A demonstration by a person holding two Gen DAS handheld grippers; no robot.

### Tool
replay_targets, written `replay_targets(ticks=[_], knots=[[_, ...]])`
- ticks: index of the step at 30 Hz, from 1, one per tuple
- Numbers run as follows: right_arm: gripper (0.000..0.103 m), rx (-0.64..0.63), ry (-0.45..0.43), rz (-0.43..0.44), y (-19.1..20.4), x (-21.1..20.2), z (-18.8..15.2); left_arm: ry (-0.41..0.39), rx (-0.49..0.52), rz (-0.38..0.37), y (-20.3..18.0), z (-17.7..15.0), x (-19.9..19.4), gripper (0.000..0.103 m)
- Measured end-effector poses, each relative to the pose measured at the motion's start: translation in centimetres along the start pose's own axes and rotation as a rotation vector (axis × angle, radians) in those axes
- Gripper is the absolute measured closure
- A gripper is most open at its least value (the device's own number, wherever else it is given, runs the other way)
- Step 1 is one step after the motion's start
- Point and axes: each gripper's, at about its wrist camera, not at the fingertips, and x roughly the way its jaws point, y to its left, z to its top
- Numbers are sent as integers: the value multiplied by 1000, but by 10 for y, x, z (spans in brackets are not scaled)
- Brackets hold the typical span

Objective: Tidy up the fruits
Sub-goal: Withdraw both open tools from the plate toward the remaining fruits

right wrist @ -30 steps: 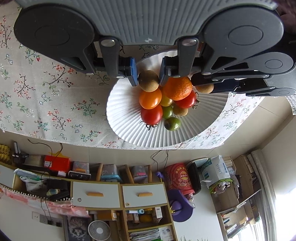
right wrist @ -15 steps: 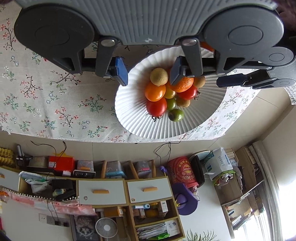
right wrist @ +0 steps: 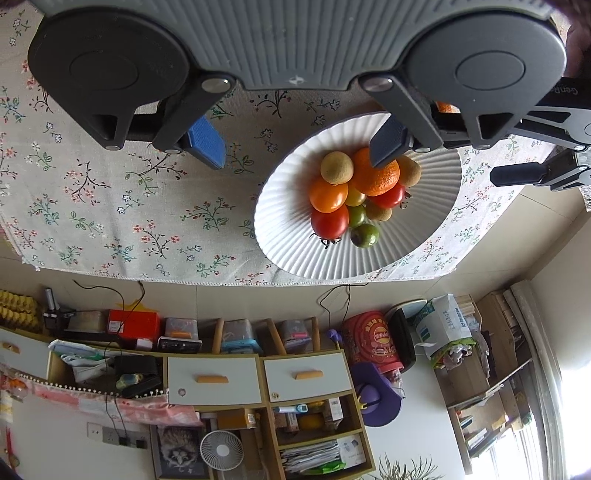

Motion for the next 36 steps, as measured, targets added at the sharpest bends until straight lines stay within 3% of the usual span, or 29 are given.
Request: replay_targets(ticks=[4,13,29,36], knots=[[11,-6,1,-17,-3,-3,-3,-7,9,12,1,-3,-5,7],[1,-34,11,-29,-5,-12,-18,18,29,35,7,-17,-11,7],[1,-111,60,-38,-5,-16,-49,64,52,27,11,-49,-17,7],[1,-138,72,-37,-1,-13,-56,78,128,15,-3,-64,-9,7]])
